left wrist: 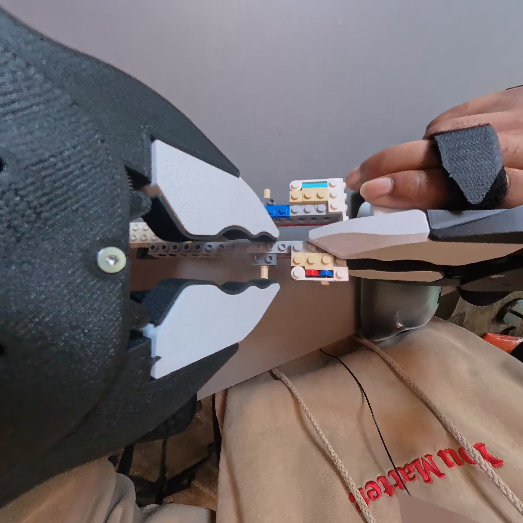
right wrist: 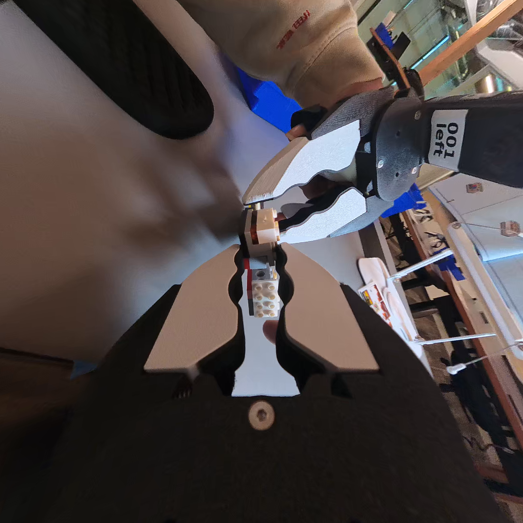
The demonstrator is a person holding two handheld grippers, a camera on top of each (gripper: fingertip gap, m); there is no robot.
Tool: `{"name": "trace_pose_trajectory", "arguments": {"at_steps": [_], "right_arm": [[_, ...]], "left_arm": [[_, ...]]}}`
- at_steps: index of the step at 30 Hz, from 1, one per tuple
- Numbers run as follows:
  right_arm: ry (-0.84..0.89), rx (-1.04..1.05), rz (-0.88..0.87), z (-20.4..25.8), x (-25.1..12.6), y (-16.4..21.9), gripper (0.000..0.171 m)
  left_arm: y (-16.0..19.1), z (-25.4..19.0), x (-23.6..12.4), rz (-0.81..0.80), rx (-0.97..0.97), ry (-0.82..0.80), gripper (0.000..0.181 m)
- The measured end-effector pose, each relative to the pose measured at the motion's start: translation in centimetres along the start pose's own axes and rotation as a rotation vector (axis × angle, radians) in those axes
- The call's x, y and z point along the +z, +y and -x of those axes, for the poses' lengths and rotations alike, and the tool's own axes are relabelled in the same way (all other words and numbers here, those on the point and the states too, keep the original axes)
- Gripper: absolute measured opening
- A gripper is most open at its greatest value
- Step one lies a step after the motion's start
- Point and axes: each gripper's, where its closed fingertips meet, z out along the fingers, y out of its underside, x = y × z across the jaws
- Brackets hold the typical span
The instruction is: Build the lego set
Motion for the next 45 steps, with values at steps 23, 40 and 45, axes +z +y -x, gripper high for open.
{"name": "trace_pose_trajectory", "arguments": {"at_steps": [23, 40, 45], "right_arm": [[-0.074, 0.107, -0.058, 0.5, -0.1, -1.8, 0.021], [-0.073, 0.109, -0.057, 0.6, 0.2, -2.4, 0.020], [-0.084, 0.174, -0.047, 0.2, 0.2, -2.3, 0.019]], "left_arm": [[-0.3, -1.8, 0.0, -0.172, 0.027, 0.130, 0.025], [-0.2, -2.4, -0.1, -0.251, 0.035, 0.144, 0.025], [-0.2, -2.0, -0.6, -0.201, 0.071, -0.039, 0.035]]}}
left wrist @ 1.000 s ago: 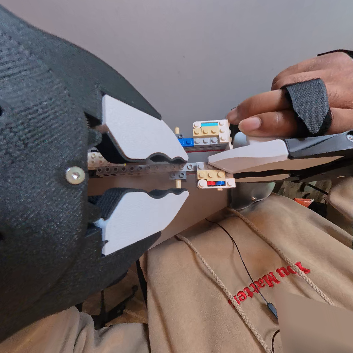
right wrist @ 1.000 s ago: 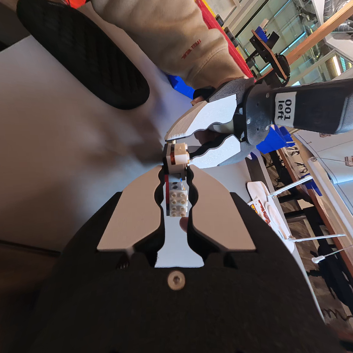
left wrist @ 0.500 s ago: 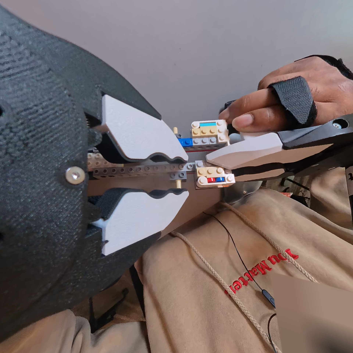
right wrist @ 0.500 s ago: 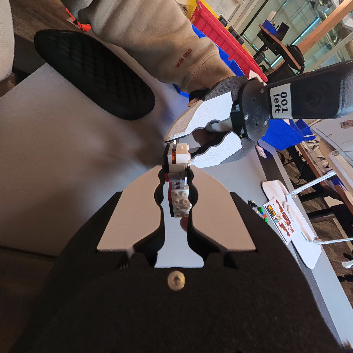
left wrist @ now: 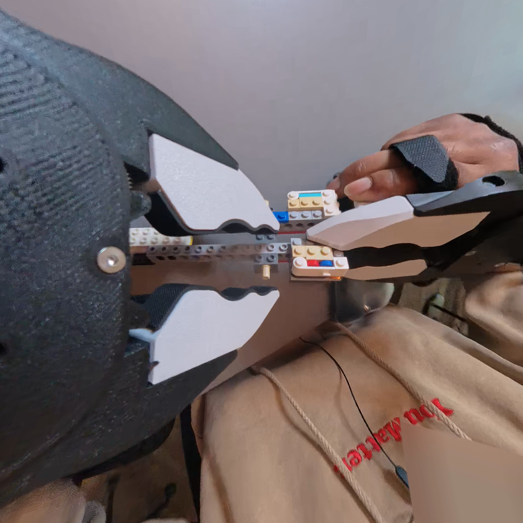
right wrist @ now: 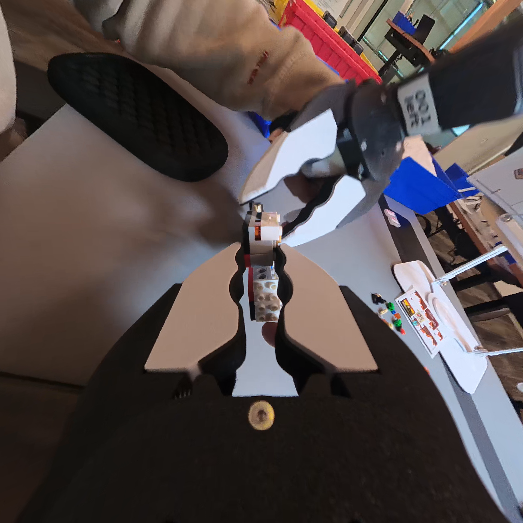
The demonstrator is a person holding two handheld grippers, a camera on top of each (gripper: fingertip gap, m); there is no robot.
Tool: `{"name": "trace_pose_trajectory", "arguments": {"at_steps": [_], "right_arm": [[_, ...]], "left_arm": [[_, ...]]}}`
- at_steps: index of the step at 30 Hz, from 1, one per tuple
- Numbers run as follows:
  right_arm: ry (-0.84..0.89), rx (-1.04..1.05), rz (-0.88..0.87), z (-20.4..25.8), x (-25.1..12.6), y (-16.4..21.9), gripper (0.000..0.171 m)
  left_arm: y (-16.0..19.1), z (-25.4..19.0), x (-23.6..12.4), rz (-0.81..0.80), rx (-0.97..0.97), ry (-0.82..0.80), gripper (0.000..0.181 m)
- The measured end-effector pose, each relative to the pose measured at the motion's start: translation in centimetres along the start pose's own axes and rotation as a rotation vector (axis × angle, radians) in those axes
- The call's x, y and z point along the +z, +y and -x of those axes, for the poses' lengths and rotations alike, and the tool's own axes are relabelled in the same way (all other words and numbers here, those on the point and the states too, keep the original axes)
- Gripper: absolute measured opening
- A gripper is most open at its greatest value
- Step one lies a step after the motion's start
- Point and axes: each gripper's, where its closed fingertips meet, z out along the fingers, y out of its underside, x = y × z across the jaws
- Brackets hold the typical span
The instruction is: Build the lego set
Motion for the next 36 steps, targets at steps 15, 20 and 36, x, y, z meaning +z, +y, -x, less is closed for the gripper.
{"name": "trace_pose_trajectory", "arguments": {"at_steps": [15, 20, 36], "right_arm": [[0.037, 0.192, 0.116, -1.5, 1.0, -0.4, 0.019], [0.050, 0.187, 0.118, -1.0, 1.2, -0.6, 0.020], [0.101, 0.053, 0.124, -1.4, 1.0, -0.5, 0.019]], "left_arm": [[-0.9, 2.7, -0.9, 0.230, 0.411, -0.919, 0.028], [-0.5, 2.3, -0.8, 0.225, 0.399, -0.927, 0.026], [-0.5, 2.3, -0.9, 0.186, 0.402, -0.895, 0.024]]}}
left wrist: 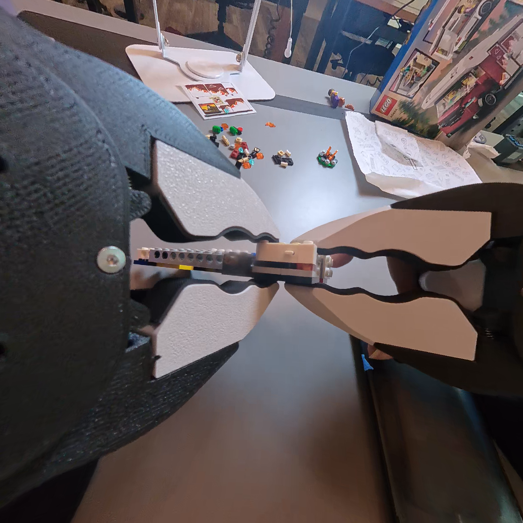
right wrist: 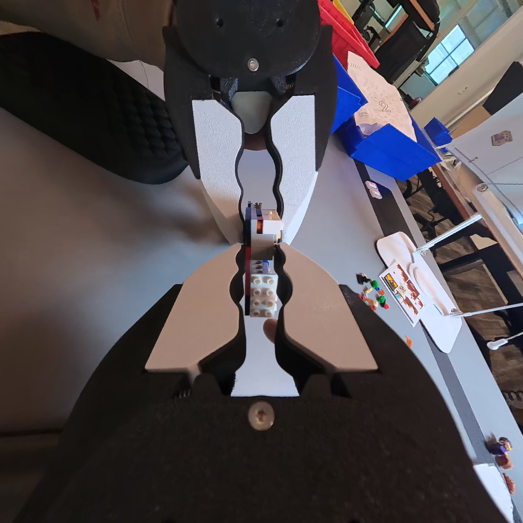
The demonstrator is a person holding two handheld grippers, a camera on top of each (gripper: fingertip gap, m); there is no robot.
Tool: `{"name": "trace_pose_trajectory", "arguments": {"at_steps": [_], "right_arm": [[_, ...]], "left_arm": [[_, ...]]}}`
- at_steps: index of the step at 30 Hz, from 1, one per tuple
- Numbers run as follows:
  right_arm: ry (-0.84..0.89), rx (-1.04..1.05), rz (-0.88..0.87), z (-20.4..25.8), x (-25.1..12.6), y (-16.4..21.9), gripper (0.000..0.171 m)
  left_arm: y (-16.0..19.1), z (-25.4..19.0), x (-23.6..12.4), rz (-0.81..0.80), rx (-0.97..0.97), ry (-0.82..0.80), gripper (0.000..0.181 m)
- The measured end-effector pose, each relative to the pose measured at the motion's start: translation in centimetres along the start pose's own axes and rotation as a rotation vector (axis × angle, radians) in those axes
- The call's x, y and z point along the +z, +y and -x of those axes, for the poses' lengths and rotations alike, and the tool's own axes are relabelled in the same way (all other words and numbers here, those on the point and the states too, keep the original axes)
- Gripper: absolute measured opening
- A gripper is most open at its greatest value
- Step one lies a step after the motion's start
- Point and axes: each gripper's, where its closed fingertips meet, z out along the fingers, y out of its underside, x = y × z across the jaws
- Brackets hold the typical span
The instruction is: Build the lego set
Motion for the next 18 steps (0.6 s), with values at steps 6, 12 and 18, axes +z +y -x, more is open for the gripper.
{"name": "trace_pose_trajectory", "arguments": {"at_steps": [6, 12, 18], "right_arm": [[-0.003, -0.005, 0.017, -0.05, 0.02, -0.04, 0.019], [0.000, -0.003, 0.029, 0.23, 0.12, -0.16, 0.019], [-0.001, 0.008, 0.043, 0.29, 0.18, -0.34, 0.018]], "left_arm": [[-0.56, 0.26, -0.41, -0.036, -0.003, -0.034, 0.027], [-0.39, -0.05, -0.52, -0.009, 0.044, -0.036, 0.024], [-0.34, -0.08, -0.69, -0.016, 0.045, -0.032, 0.024]]}}
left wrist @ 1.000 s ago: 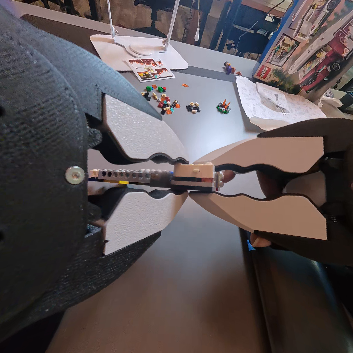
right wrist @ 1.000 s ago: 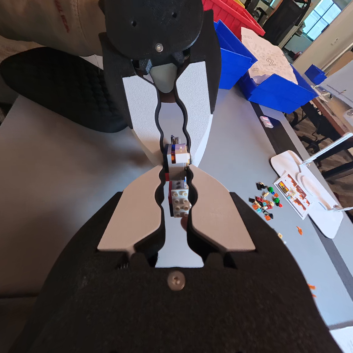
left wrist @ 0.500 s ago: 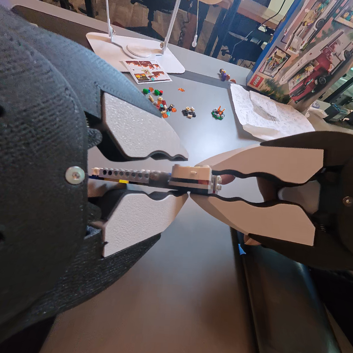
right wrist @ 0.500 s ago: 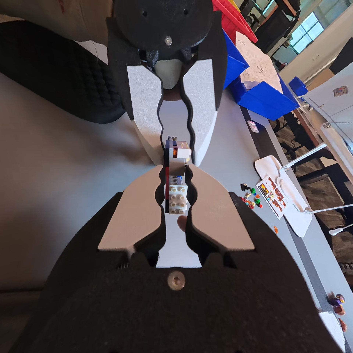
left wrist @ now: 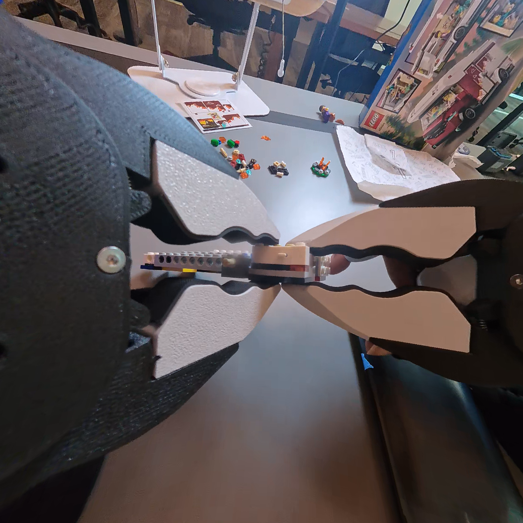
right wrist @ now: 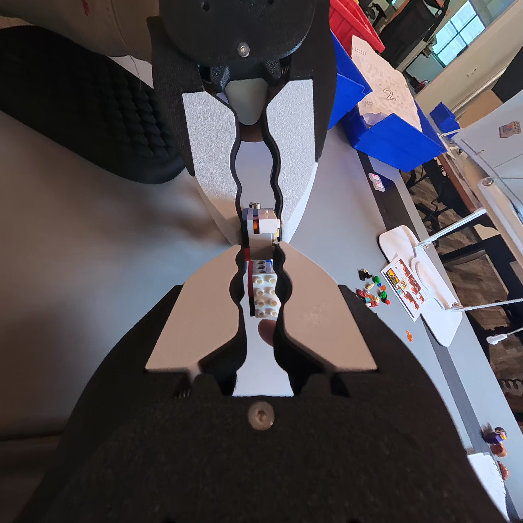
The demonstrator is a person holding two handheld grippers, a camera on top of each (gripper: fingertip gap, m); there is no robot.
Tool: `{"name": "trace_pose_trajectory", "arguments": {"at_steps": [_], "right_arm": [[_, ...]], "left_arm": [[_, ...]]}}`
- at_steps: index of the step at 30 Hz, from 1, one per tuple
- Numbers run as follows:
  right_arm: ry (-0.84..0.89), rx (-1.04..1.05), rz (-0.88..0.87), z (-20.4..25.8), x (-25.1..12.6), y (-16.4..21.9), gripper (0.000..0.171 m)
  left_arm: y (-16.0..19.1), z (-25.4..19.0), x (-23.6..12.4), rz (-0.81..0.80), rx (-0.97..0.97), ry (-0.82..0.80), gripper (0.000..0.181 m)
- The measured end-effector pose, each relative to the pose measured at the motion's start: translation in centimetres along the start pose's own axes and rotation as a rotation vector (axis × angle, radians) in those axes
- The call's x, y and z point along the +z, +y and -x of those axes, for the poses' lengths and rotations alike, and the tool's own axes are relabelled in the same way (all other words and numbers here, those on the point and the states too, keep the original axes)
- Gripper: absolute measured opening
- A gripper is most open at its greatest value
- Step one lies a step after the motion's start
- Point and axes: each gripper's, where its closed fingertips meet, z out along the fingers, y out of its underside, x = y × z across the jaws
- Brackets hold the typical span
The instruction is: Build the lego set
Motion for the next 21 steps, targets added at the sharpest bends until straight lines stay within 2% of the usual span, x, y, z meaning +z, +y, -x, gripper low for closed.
{"name": "trace_pose_trajectory", "arguments": {"at_steps": [5, 14, 21], "right_arm": [[0.000, -0.006, -0.003, -0.04, -0.03, -0.08, 0.019], [0.058, -0.180, 0.012, -0.23, -0.35, -0.08, 0.020], [0.095, -0.224, 0.004, -0.25, -0.13, 0.65, 0.019]], "left_arm": [[-0.06, 0.04, -0.01, -0.005, -0.007, 0.014, 0.024], [-0.30, 0.16, 0.24, -0.004, 0.007, 0.018, 0.024], [0.04, 0.19, 0.78, -0.003, 0.056, -0.044, 0.024]]}}
